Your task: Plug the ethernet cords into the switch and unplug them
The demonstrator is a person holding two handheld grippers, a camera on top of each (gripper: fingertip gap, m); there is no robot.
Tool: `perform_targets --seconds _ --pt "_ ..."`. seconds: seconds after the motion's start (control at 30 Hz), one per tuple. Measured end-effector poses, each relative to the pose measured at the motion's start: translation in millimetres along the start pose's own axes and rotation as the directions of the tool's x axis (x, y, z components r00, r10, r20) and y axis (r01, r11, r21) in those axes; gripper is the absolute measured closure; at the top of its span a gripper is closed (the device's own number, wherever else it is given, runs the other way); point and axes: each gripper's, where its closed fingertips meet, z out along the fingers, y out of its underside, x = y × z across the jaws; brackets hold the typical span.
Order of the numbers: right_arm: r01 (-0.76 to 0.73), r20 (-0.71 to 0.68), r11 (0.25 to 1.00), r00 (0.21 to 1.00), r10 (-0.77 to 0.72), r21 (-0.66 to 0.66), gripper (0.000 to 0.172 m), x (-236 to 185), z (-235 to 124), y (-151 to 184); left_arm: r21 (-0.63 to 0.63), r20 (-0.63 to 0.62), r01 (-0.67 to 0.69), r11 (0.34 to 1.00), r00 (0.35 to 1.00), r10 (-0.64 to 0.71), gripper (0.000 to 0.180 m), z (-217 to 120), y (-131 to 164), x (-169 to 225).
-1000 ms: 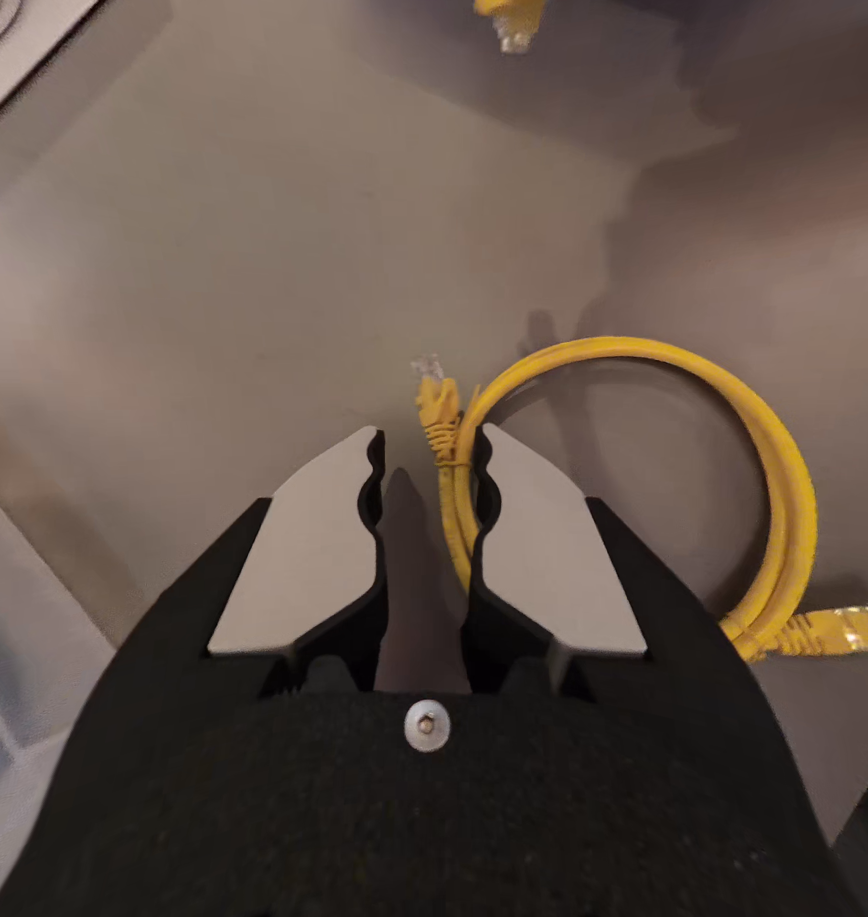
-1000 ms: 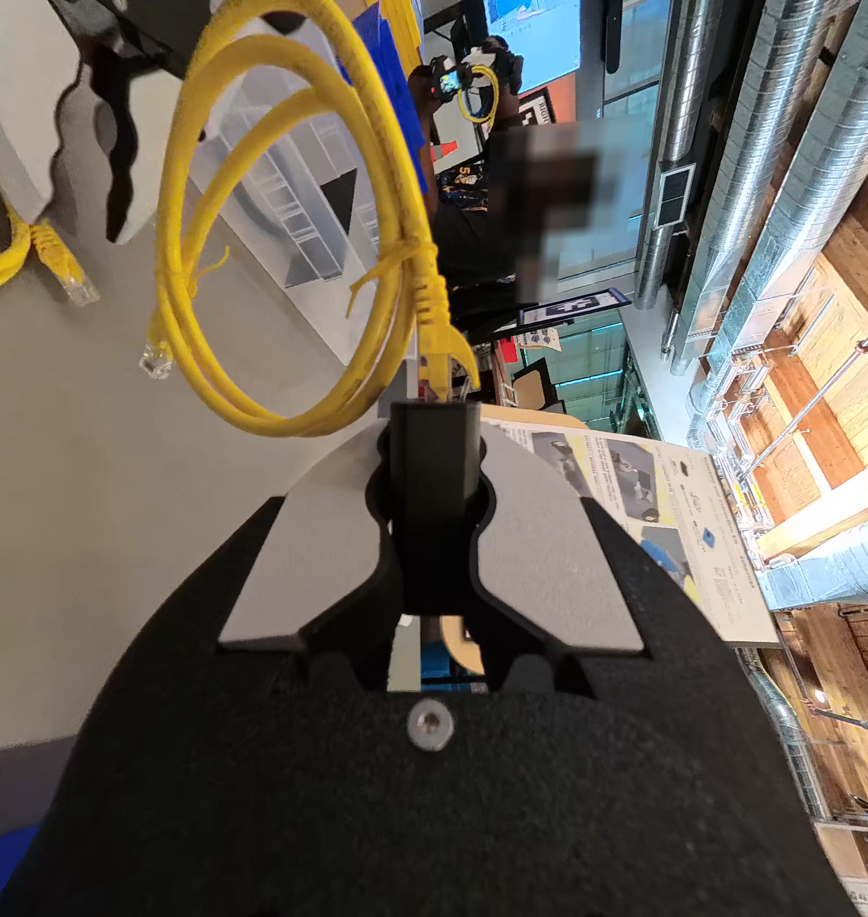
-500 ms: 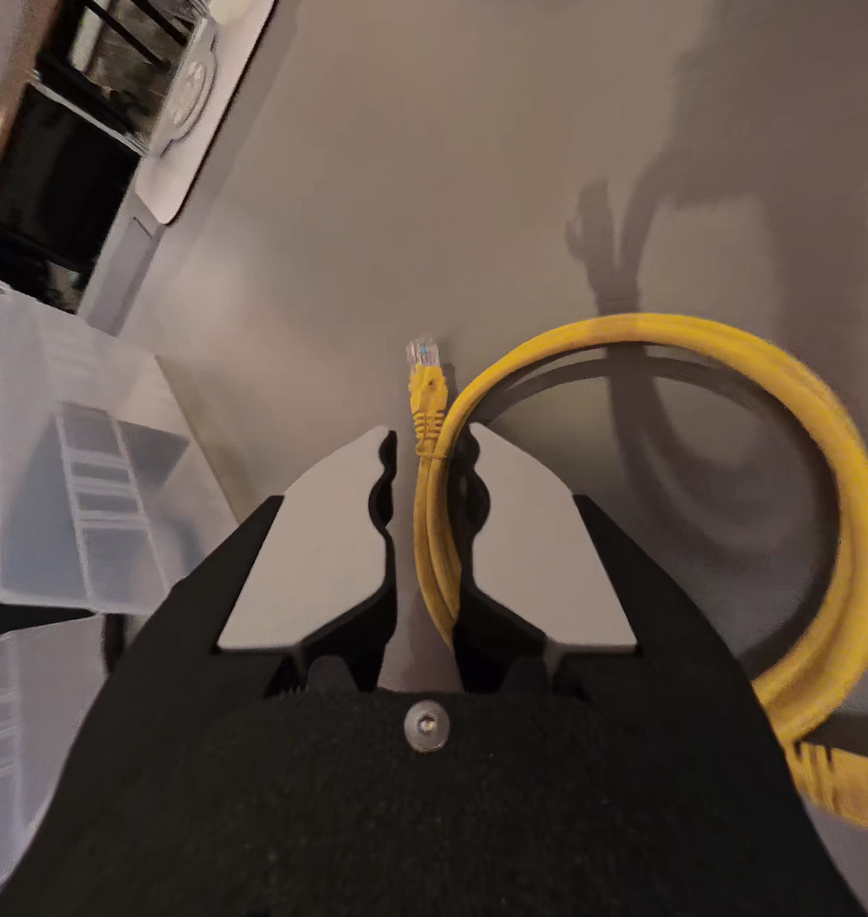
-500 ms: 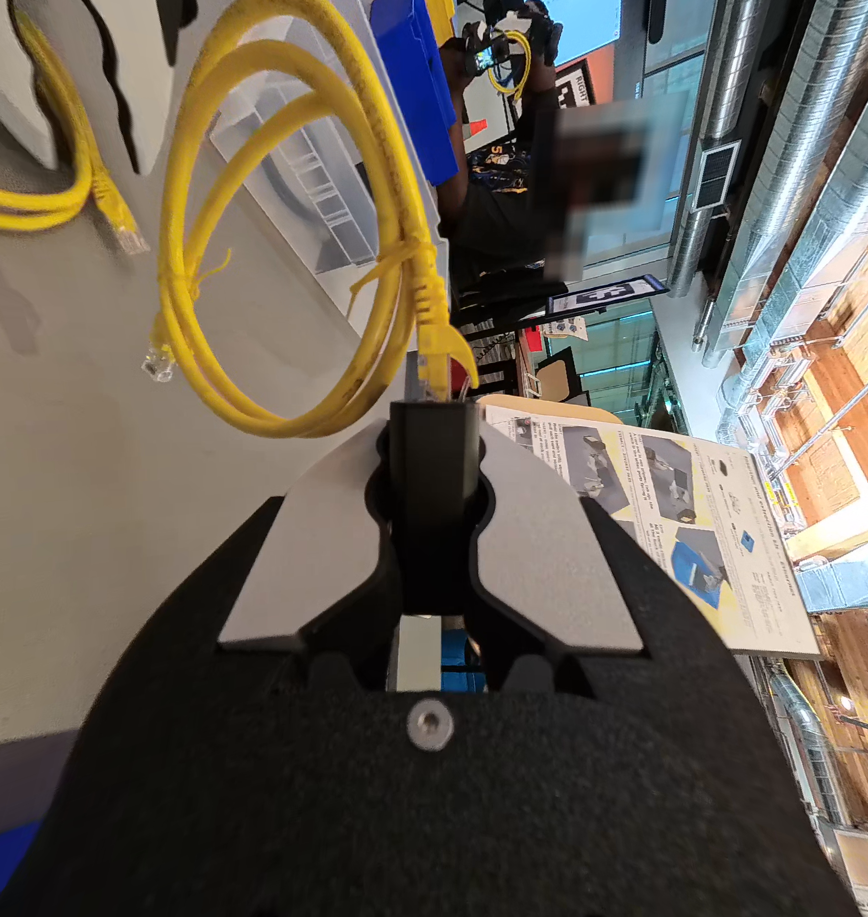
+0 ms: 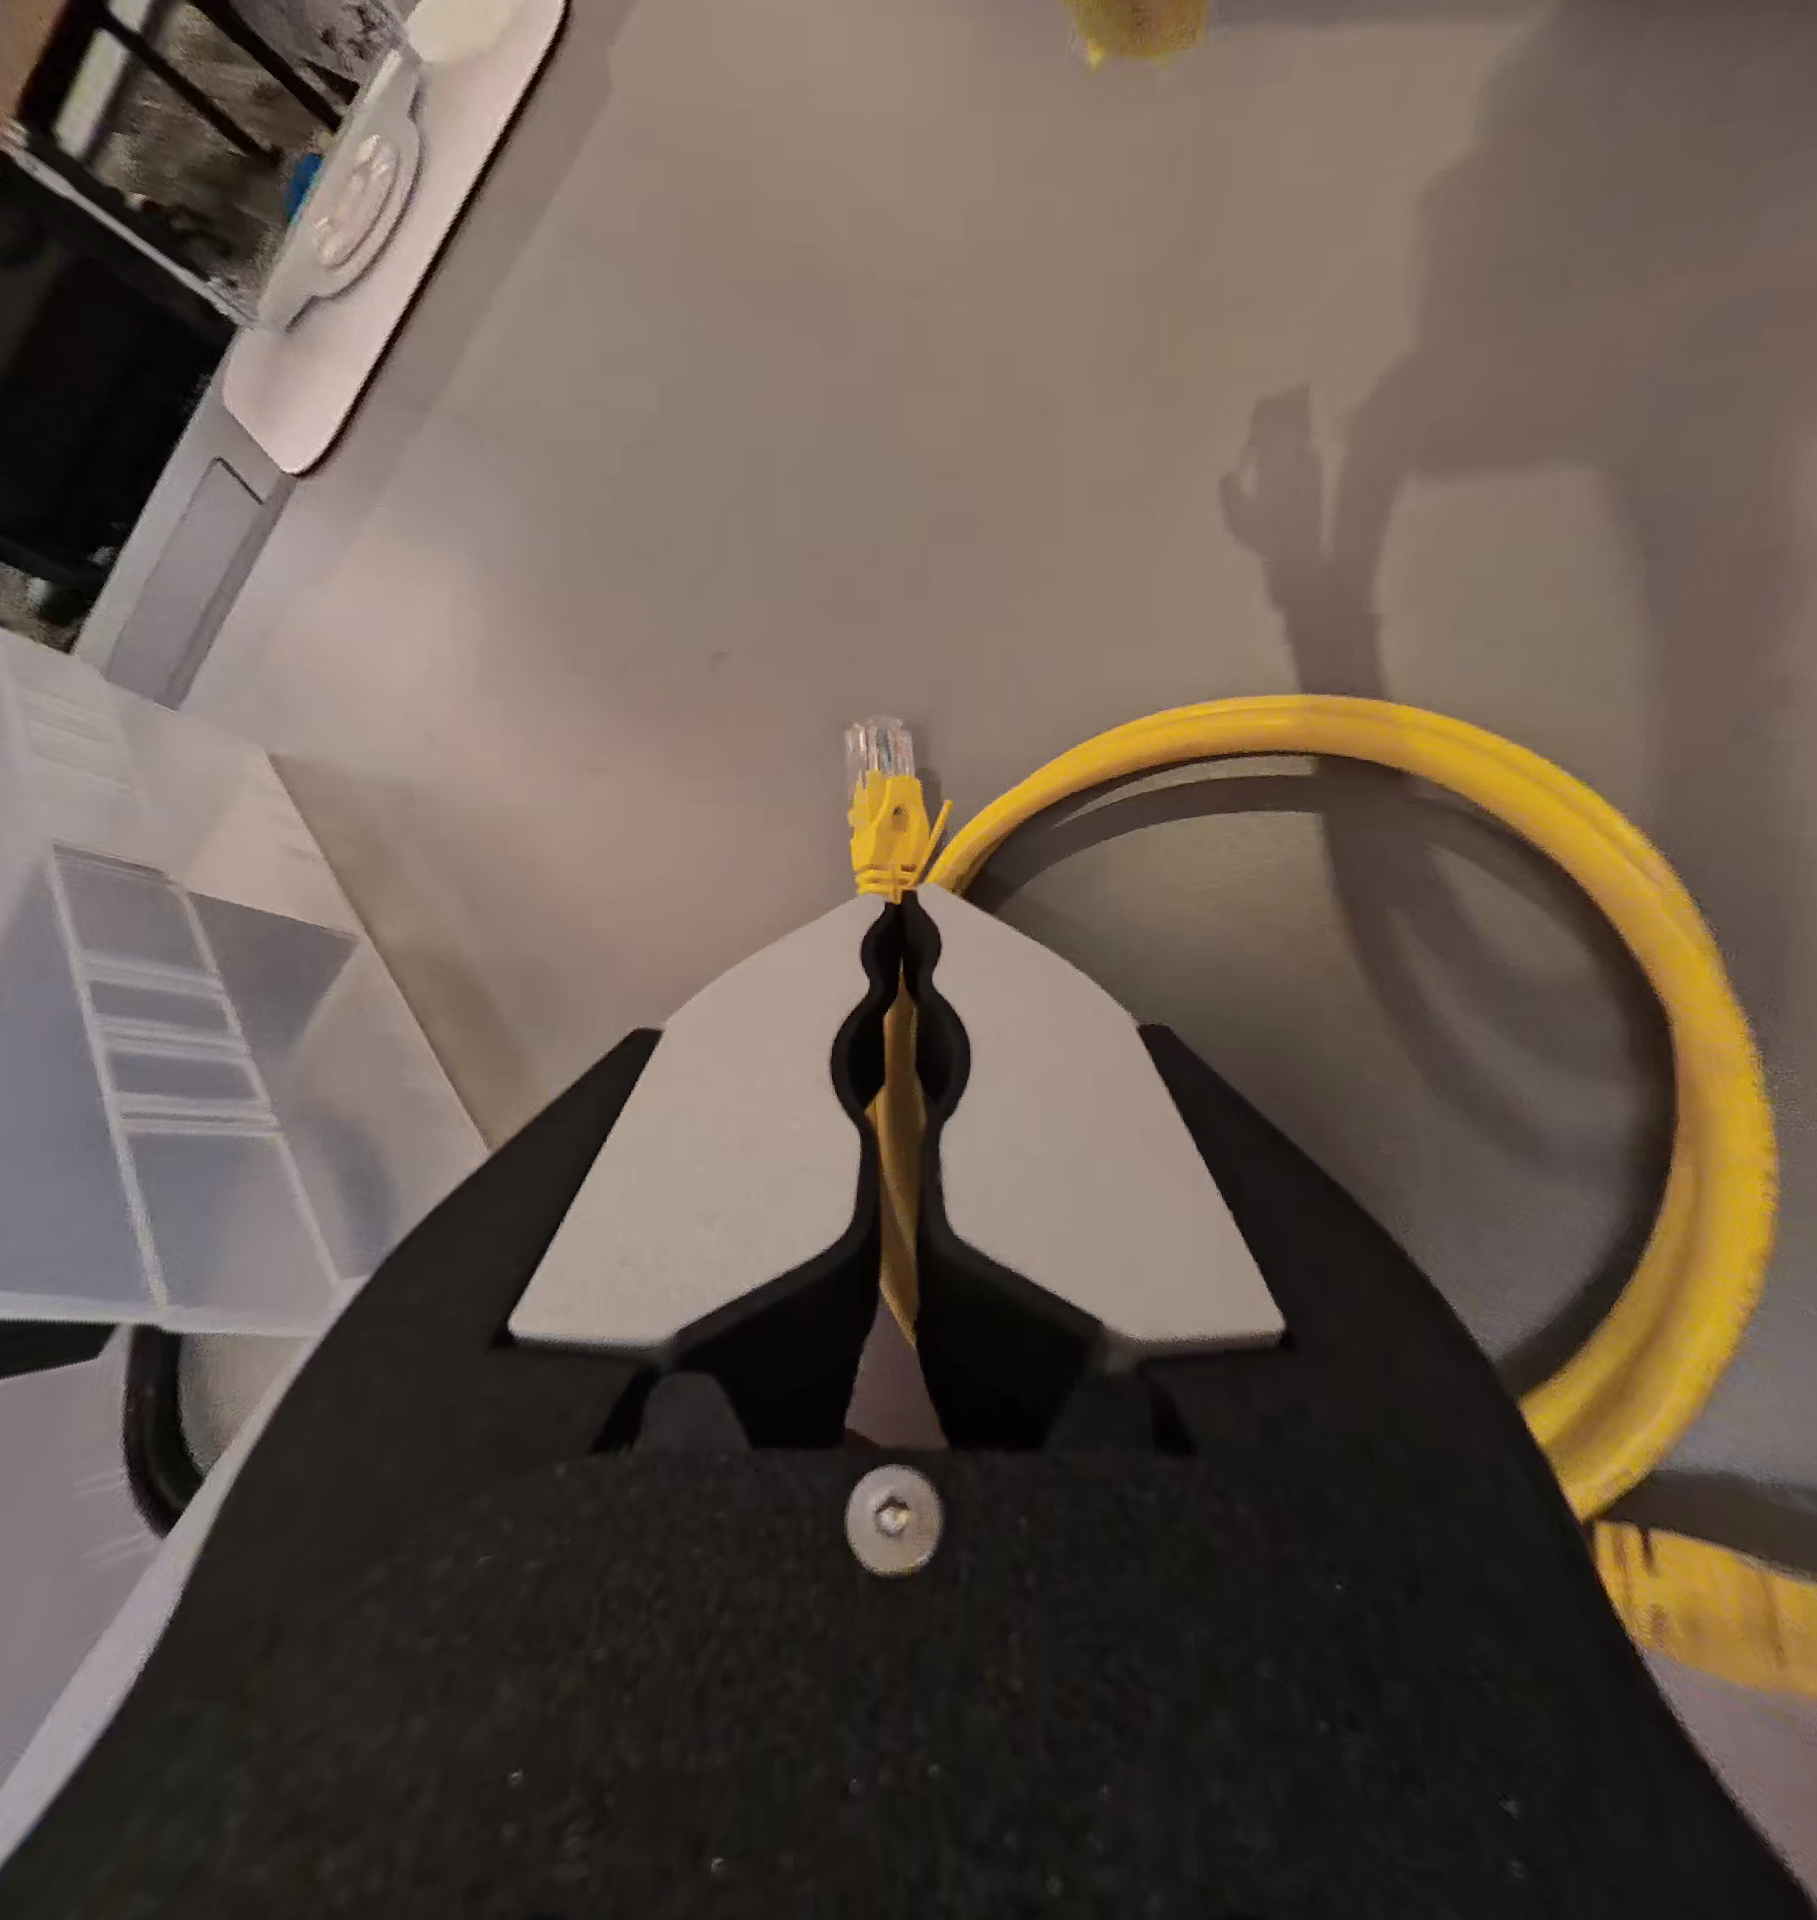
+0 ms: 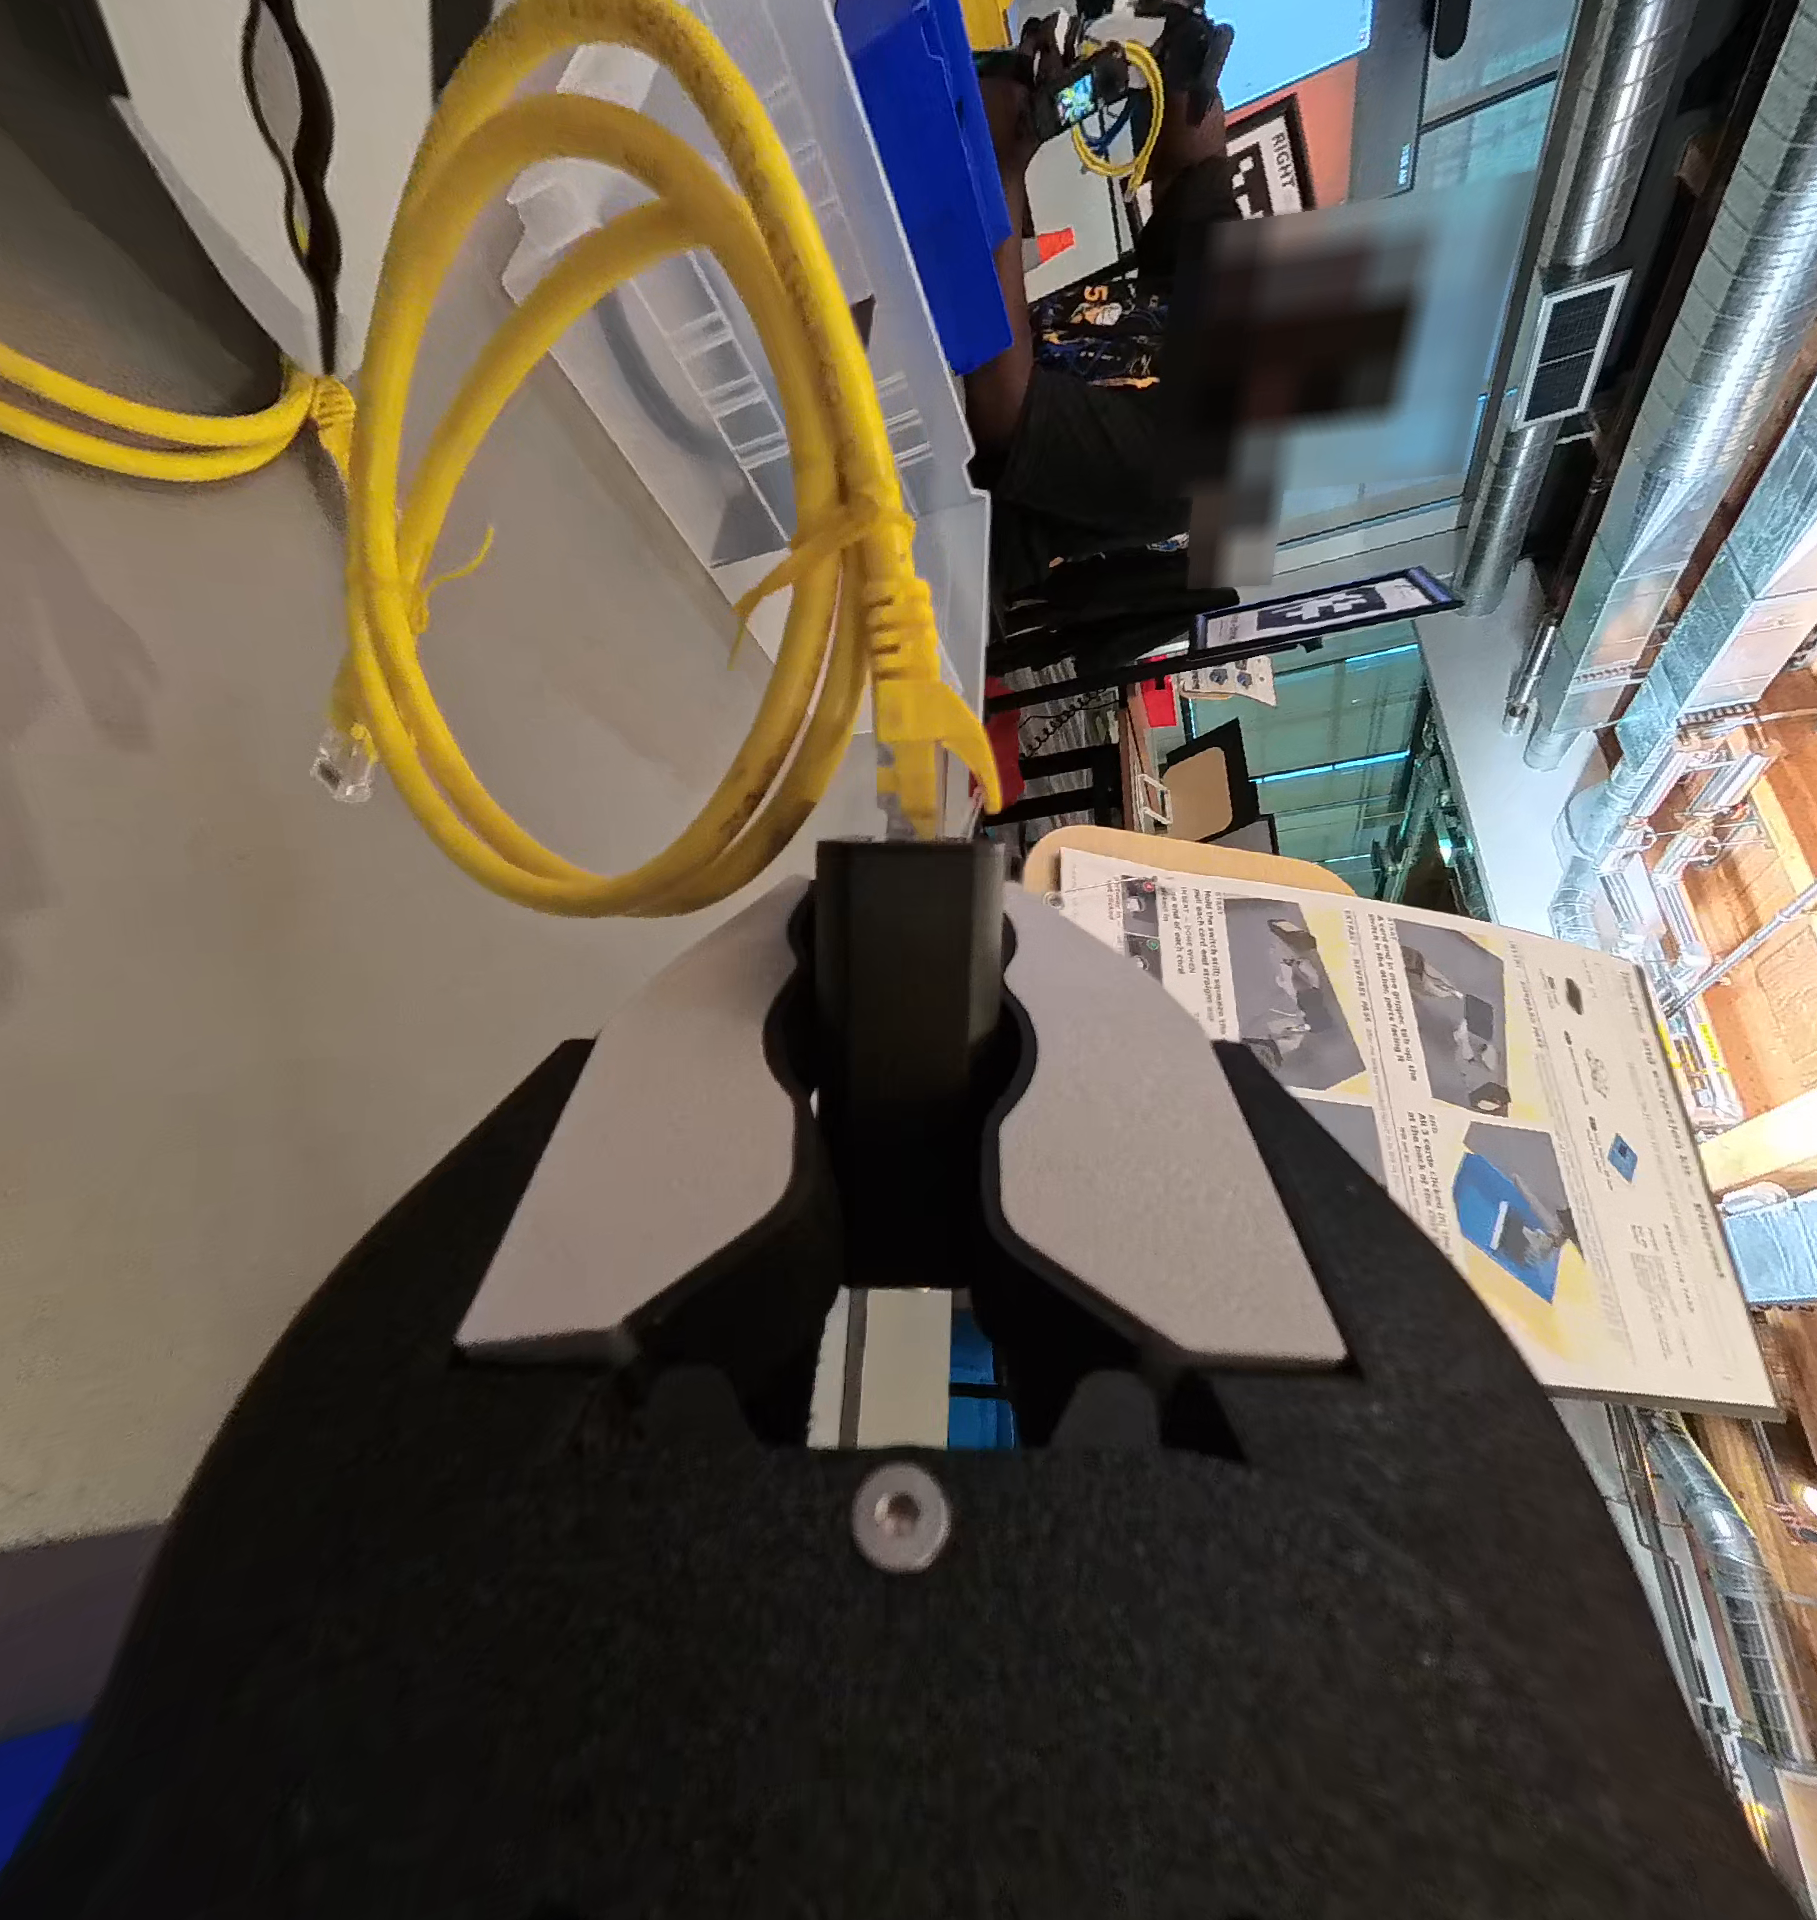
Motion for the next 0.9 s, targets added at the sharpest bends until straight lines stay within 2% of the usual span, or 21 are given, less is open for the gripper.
perform_targets --seconds 0.1,0.2,0.23,0.3,0.37,0.5,0.57,0.63,0.7,0.73,0.8,0.9 --pt "-0.002 0.016 1.000 1.000 0.002 -0.005 0.146 -4.0 2.7 0.6 0.084 -0.086 0.029 0.996 0.996 -0.022 0.180 -13.3 -12.0 7.2" --pt "-0.004 0.029 1.000 1.000 0.004 -0.010 0.146 -7.3 5.2 1.5 0.072 -0.133 0.093 0.993 0.988 -0.083 0.177 -21.8 -7.9 5.8" --pt "-0.004 0.031 1.000 0.999 0.004 -0.013 0.146 -8.2 6.0 2.1 0.043 -0.137 0.118 0.992 0.984 -0.111 0.161 -24.0 -0.8 3.1" --pt "-0.005 0.037 1.000 0.999 0.005 -0.019 0.146 -9.5 6.9 3.7 -0.038 -0.181 0.175 0.984 0.967 -0.179 0.141 -31.0 16.3 3.1" --pt "-0.007 0.038 1.000 0.999 0.008 -0.024 0.146 -9.8 7.0 5.2 -0.055 -0.305 0.211 0.976 0.927 -0.218 0.130 -47.3 19.5 17.7" --pt "-0.020 0.041 0.999 0.999 0.021 -0.026 0.146 -9.3 6.0 6.3 0.043 -0.508 0.238 0.970 0.842 -0.184 0.135 -95.6 6.7 45.3" --pt "-0.024 0.045 1.000 0.999 0.025 -0.020 0.146 -9.7 5.8 4.8 0.091 -0.553 0.197 0.976 0.825 -0.115 0.137 -109.7 4.0 52.6" --pt "-0.022 0.047 1.000 0.999 0.023 -0.016 0.146 -10.2 5.6 2.5 0.099 -0.577 0.097 0.990 0.817 -0.022 0.139 -110.7 9.7 56.9" --pt "-0.026 0.047 1.000 0.999 0.026 -0.006 0.146 -10.0 5.4 -0.3 0.085 -0.647 0.028 0.996 0.762 0.033 0.141 -110.3 14.9 64.7" --pt "-0.031 0.046 1.000 0.998 0.031 0.001 0.146 -9.8 5.2 -1.7 0.086 -0.685 0.002 0.996 0.726 0.058 0.148 -111.7 15.9 69.1" --pt "-0.044 0.042 0.999 0.998 0.043 0.014 0.146 -8.9 4.8 -3.2 0.132 -0.719 -0.035 0.991 0.684 0.120 0.155 -115.1 11.8 77.5" --pt "-0.068 0.044 0.997 0.997 0.067 0.026 0.146 -8.7 4.5 -3.1 0.151 -0.676 -0.150 0.977 0.706 0.213 0.155 -106.1 19.0 89.4"
